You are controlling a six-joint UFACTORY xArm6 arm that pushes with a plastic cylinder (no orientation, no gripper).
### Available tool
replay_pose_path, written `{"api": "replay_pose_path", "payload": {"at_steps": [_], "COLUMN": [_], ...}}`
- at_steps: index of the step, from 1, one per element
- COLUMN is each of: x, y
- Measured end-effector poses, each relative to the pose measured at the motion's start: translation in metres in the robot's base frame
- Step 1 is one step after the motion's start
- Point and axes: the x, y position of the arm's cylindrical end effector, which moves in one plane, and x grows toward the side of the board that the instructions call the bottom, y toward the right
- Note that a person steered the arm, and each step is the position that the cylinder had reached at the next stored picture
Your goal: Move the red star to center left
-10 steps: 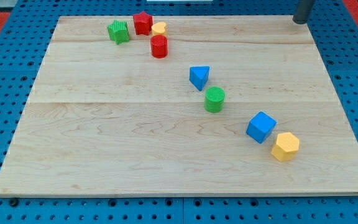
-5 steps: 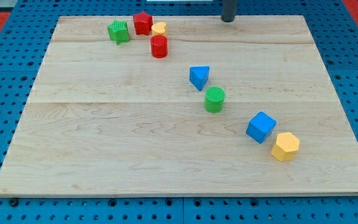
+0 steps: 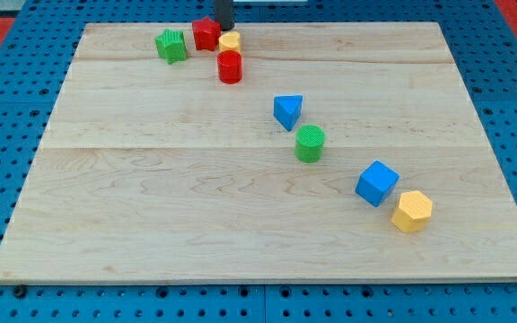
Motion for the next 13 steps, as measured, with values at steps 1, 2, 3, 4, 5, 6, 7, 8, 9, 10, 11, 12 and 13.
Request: {"api": "replay_pose_path", "payload": {"at_steps": [1, 2, 3, 4, 5, 6, 7, 8, 9, 10, 11, 12, 13], "x": [0.005, 0.010, -0.001, -0.001, -0.001, -0.001, 0.005, 0.020, 0.036, 0.056, 0.072, 0.079, 0.098], "y": [0.000, 0.000, -0.010, -0.023, -0.041, -0.052, -0.057, -0.057, -0.056, -0.053, -0.038, -0.022, -0.018]}}
